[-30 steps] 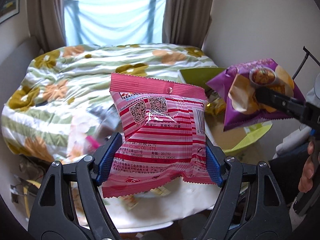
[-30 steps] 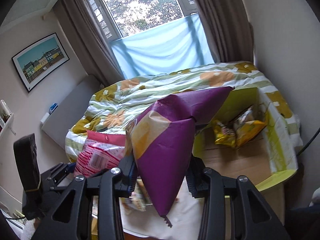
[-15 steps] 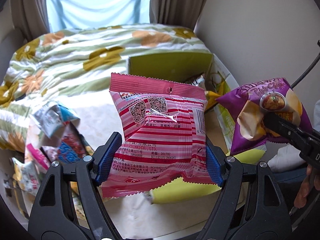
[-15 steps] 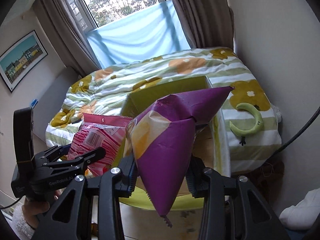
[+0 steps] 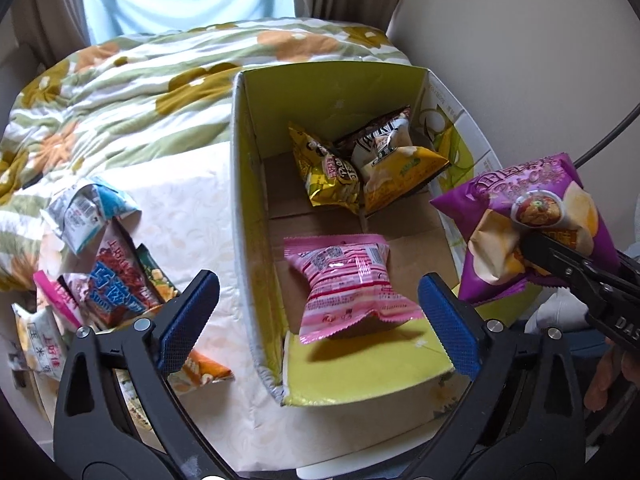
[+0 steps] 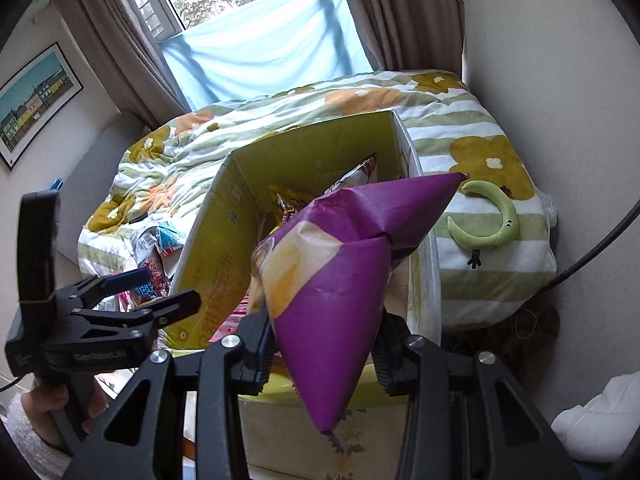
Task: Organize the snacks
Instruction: 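Carry the pink bag with the left tool while the right tool carries the purple bag to the box, then release the pink bag into the box with the left tool while the right tool drops the purple bag, then grasp the pale potato-chip bag with the left tool while the right tool grasps the white Oishi bag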
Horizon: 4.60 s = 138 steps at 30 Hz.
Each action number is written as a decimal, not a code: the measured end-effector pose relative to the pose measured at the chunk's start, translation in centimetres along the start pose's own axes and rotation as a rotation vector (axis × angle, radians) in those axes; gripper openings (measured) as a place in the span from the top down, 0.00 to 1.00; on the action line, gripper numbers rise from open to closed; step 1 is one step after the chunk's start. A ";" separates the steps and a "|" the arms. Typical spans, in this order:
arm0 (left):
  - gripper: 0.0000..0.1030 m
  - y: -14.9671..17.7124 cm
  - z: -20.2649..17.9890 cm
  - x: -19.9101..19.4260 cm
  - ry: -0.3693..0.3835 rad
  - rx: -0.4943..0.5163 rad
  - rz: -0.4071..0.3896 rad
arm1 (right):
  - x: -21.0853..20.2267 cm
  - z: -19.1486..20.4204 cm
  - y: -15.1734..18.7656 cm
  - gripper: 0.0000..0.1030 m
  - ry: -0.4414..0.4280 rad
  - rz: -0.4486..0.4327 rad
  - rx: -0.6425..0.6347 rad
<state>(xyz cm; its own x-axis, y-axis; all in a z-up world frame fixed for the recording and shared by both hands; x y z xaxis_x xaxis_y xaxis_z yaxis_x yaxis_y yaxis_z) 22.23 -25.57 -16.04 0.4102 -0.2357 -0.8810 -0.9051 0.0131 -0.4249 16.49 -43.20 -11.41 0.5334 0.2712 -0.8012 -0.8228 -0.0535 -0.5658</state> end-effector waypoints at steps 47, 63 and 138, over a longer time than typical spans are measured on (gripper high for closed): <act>0.04 5.4 8.4 -13.0 -0.198 -0.185 -0.236 | -4.2 8.7 -2.7 0.00 -0.116 -0.148 -0.216; 0.04 9.4 25.7 -18.1 -0.254 -0.266 -0.228 | -0.9 24.0 0.4 0.00 -0.235 -0.132 -0.197; 0.34 10.4 37.6 0.1 -0.118 -0.038 0.065 | 20.7 32.3 9.5 0.32 -0.141 0.107 0.293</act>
<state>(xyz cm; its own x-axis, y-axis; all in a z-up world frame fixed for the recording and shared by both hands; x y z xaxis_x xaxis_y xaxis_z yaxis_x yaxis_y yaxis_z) 17.06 11.08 -28.40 0.3585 -0.1193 -0.9259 -0.9330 -0.0128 -0.3596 13.40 -7.06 -27.11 0.4257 0.4101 -0.8066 -0.9048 0.1845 -0.3837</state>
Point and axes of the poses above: each gripper's, at about its wrist camera, not at the fingertips, and x roughly the way its jaws point, z to its left, y to its underside, the point moved 4 cm from there along x, roughly the way its jaws point, and after that the axes turned 9 degrees about -x, right-handed, at the moved point
